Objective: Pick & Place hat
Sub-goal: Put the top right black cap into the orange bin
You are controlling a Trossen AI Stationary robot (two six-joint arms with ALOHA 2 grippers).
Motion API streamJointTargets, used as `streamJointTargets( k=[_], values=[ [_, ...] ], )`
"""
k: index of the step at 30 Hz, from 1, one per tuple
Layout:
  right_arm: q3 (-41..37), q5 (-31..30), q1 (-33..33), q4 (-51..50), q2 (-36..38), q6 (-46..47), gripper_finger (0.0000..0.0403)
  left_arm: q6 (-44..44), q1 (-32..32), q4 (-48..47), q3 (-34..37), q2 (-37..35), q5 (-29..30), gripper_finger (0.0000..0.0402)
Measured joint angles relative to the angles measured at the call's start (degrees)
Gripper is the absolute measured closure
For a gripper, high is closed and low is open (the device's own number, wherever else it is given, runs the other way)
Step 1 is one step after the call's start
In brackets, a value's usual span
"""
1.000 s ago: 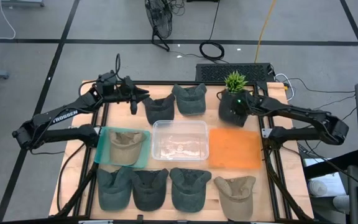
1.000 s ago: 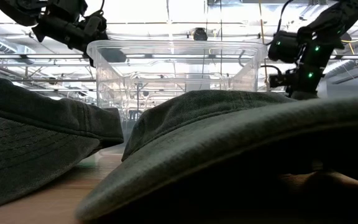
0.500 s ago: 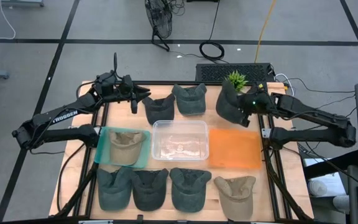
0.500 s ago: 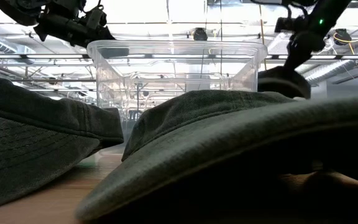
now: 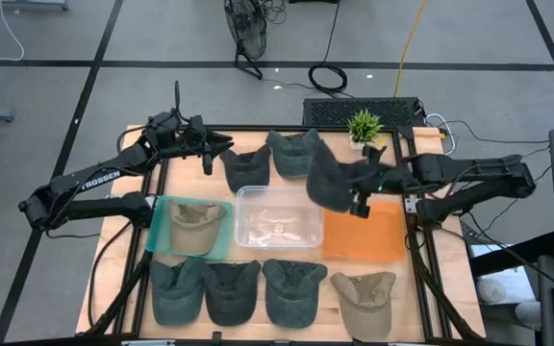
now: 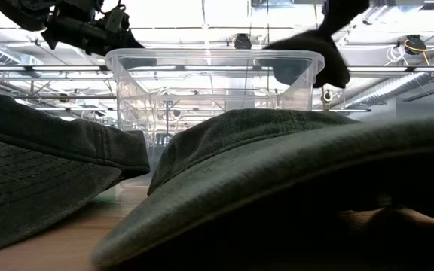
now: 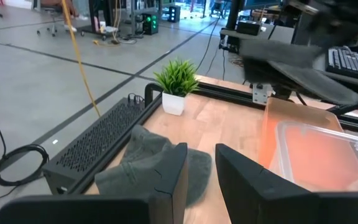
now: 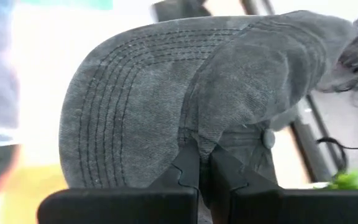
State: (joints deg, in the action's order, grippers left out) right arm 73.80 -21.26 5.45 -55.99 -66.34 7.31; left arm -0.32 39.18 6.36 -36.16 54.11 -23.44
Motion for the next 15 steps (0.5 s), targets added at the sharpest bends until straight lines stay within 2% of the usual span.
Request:
streamJointTargets(
  k=[6, 11, 15],
  values=[
    [6.76, -0.95, 6.18, -14.41, -5.95, 12.36, 0.0403, 0.0, 0.0, 0.01, 0.0, -0.04, -0.02, 0.0309],
    [7.21, 3.64, 12.19, -17.9, -5.19, 24.72, 0.0403, -0.31, 0.0, 0.59, 0.02, -0.15, -1.04, 0.0309],
    [5.35, 5.98, 17.7, -19.12, -4.96, 31.02, 0.0403, -0.68, 0.0, 1.9, 0.02, -0.17, -2.52, 0.0309]
  ],
)
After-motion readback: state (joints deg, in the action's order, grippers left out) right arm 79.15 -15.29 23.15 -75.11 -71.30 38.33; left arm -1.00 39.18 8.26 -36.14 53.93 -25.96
